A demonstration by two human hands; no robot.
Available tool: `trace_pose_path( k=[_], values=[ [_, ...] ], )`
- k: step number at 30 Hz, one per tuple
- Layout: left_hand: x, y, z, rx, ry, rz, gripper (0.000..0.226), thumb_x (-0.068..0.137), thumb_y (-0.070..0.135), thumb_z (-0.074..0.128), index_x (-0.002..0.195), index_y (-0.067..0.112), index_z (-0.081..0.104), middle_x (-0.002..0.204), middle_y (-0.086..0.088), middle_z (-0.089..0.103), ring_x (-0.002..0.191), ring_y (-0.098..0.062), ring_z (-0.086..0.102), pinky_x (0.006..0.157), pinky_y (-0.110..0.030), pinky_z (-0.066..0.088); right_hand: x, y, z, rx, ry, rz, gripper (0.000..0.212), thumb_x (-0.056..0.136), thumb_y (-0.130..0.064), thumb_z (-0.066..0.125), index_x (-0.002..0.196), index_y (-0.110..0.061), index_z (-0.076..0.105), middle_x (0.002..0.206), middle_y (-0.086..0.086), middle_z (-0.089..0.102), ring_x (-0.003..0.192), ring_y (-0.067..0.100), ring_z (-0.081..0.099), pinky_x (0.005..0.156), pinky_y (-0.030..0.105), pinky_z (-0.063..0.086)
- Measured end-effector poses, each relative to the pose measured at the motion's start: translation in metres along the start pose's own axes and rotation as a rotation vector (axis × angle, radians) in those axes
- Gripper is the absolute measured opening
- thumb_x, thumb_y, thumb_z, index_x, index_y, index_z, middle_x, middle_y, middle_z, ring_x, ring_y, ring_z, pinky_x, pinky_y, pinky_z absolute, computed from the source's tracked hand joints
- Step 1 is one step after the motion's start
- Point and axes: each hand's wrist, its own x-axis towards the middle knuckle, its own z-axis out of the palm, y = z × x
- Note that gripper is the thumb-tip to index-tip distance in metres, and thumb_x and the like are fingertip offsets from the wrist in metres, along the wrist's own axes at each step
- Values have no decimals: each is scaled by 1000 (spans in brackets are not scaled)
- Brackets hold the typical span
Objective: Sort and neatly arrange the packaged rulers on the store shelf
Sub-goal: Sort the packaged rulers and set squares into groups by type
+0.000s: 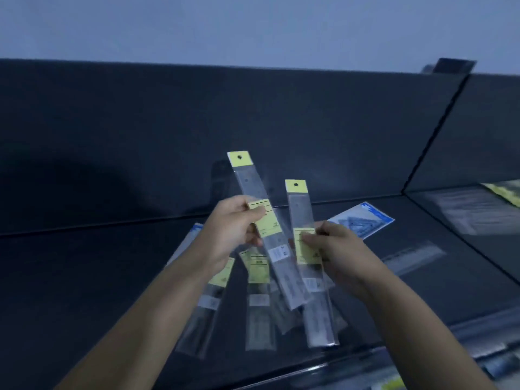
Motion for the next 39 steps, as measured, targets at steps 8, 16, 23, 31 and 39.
trace_pose_path(
  k=[8,16,23,31,39],
  values=[
    [12,-4,132,-34,33,91,39,86,-8,60,113,15,43,106,-10,64,59,-17,61,46,-26,49,-42,15,-113,317,-39,10,19,83,-3,64,100,1,59,81,20,67,64,29,65,59,33,51],
    [27,-3,298,323,269,352,89,72,4,77,136,25,19,139,-3,41,120,-20,46,100,-34,38,-71,34,-320,150,160,-63,27,77,0,71,103,0,63,89,20,68,74,28,60,69,38,45],
    [44,1,451,1211,-610,523,19,85,51,63,99,38,62,102,24,65,102,14,50,108,-27,3,-86,33,-489,120,99,-66,30,69,-2,76,96,-4,63,83,17,66,62,22,58,58,26,52],
    [98,1,547,950,-703,317,4,89,19,68,86,18,70,77,7,67,70,-7,58,69,-22,46,-66,51,-620,68,470,-80,6,85,-3,65,81,-6,62,68,9,66,51,21,60,44,25,48],
    [203,-28,665,701,-311,221,9,89,9,63,89,13,72,79,-5,64,72,-20,49,64,-30,39,-12,43,-724,-125,529,-137,11,92,-11,58,88,-17,67,82,6,62,71,22,56,65,38,48]
  ],
)
